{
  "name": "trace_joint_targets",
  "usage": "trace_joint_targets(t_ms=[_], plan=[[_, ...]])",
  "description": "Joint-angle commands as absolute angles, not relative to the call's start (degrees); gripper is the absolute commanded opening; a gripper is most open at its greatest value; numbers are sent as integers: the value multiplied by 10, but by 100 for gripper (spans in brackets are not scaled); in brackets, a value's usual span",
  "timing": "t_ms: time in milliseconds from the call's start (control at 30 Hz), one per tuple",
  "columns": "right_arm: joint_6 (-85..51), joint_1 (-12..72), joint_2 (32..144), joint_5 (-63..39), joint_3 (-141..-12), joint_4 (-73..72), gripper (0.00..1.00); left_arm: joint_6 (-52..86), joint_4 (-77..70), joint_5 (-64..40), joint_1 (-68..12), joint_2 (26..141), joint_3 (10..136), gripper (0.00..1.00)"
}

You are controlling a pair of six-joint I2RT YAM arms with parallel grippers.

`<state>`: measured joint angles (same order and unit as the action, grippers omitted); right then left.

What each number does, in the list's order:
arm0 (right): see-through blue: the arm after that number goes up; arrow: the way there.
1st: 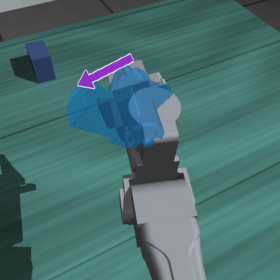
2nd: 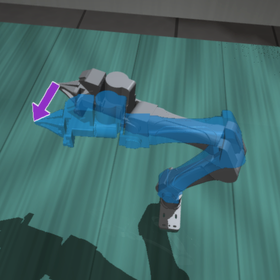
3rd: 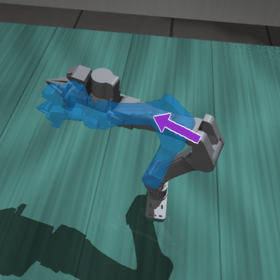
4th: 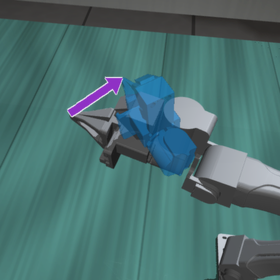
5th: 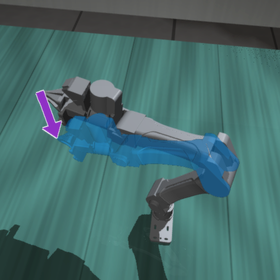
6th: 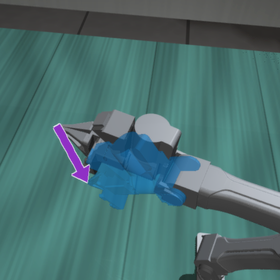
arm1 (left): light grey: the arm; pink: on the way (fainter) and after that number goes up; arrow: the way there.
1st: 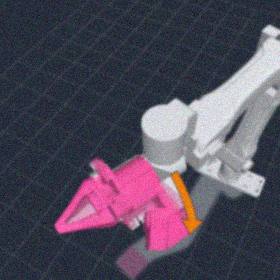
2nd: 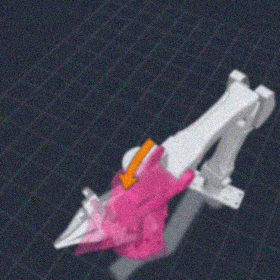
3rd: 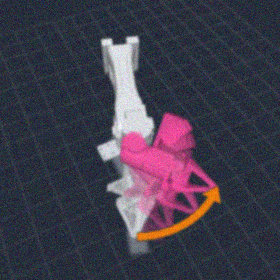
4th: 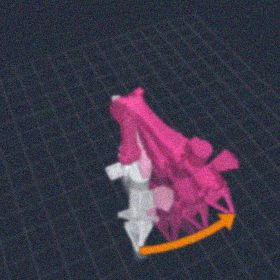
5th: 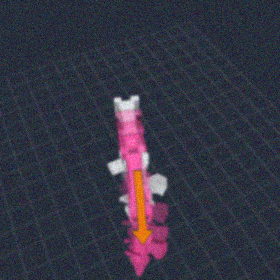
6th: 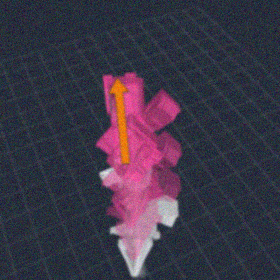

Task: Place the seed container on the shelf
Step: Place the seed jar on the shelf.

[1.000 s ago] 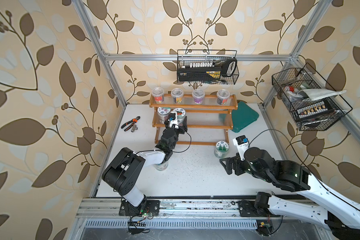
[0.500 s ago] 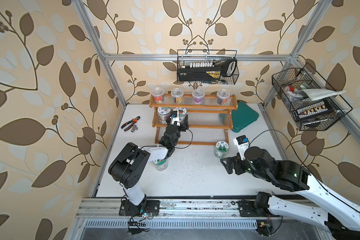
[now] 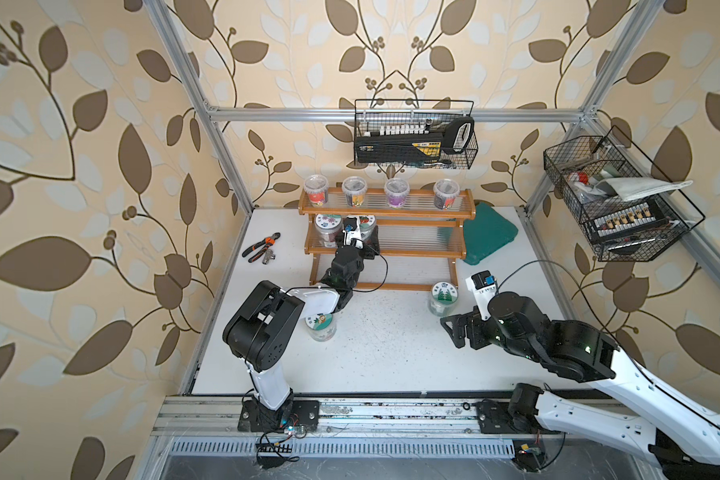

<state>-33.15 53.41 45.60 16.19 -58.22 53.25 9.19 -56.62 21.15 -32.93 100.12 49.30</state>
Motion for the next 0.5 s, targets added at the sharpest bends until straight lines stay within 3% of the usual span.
trace_joint_targets(t_ms=[0, 167, 467], plan=[[-324, 530, 453, 156, -574, 527, 99, 103, -582, 220, -324, 994, 512, 69], [-324, 528, 448, 154, -571, 527, 99, 107, -567, 209, -324, 989, 513, 84], [-329, 527, 443, 150, -569, 527, 99, 126, -542, 202, -325, 965, 497, 98]])
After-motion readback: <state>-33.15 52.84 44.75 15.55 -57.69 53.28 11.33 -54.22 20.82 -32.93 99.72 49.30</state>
